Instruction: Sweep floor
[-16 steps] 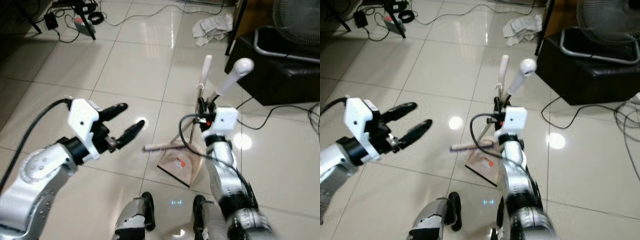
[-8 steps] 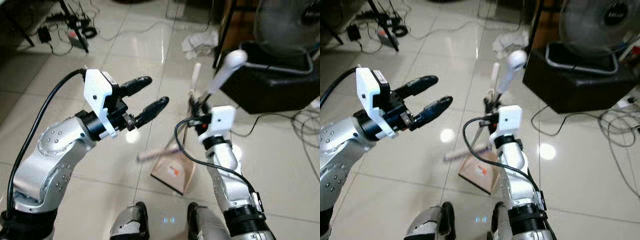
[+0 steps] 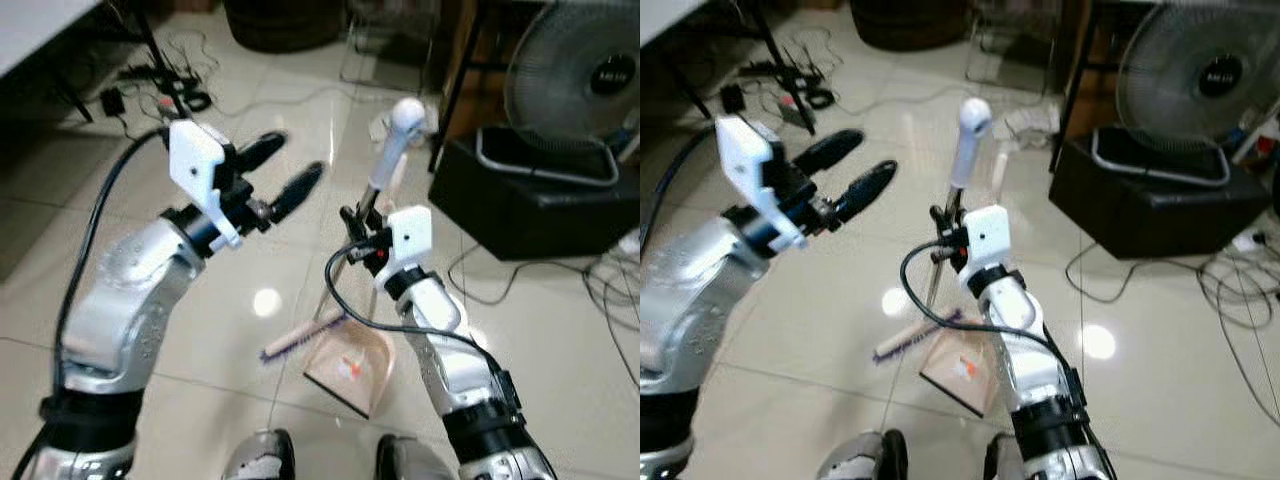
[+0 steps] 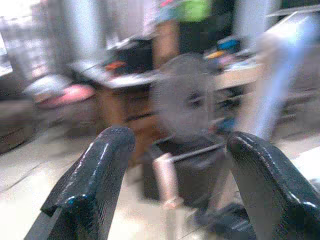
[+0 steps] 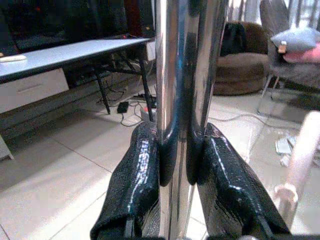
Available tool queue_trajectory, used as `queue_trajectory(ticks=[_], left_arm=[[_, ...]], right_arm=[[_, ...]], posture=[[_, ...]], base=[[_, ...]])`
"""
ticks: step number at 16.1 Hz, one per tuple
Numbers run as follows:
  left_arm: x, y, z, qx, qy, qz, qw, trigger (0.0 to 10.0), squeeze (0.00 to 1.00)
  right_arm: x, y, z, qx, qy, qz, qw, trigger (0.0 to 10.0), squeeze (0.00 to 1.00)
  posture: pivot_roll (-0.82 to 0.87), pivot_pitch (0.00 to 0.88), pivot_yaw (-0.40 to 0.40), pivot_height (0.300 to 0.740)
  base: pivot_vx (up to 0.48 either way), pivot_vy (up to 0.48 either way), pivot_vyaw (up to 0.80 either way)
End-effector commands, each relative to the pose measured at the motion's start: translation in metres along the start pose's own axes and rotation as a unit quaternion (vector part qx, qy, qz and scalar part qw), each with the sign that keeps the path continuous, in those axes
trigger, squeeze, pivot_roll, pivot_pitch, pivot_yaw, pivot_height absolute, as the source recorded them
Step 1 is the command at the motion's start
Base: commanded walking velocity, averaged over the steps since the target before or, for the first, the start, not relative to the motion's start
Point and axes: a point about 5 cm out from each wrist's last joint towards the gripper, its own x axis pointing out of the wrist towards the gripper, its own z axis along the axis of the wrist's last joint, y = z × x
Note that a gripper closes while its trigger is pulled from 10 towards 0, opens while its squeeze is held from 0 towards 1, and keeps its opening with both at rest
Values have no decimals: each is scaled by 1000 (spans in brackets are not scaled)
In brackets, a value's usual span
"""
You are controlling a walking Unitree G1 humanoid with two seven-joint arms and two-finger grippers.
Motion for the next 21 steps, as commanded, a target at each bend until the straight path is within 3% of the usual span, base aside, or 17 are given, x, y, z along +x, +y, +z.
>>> queue_trajectory(ticks=[1,3,4,8,11,17,21], left_arm=[[-2,2,-11,22,23,27,999,10000,0],[-5,-1,-22,28,35,64,997,10000,0],[-6,-1,-25,31,44,74,996,10000,0],[-3,5,-27,35,31,117,992,10000,0],[-4,3,-33,46,42,119,991,10000,0],[-3,4,-35,62,43,119,990,10000,0],[-1,4,-35,67,41,113,990,10000,0]], right_arm=[[2,0,13,-2,-20,7,1000,0,0],[-2,3,15,-2,-15,11,1000,0,0],[-5,4,14,4,-10,7,1000,10000,0],[-12,8,15,18,4,4,1000,10000,0],[-15,2,16,18,12,-10,1000,10000,0],[-32,-10,13,21,31,-29,999,10000,0],[-34,-13,12,26,33,-39,998,10000,0]], posture=[[-23,76,70,740],[-33,70,76,740],[-37,67,73,740],[-54,63,63,740],[-57,61,45,740],[-54,50,47,740],[-50,42,53,740]], base=[[0,0,0],[0,0,0],[0,0,0],[0,0,0],[0,0,0],[0,349,0],[0,419,-559]])
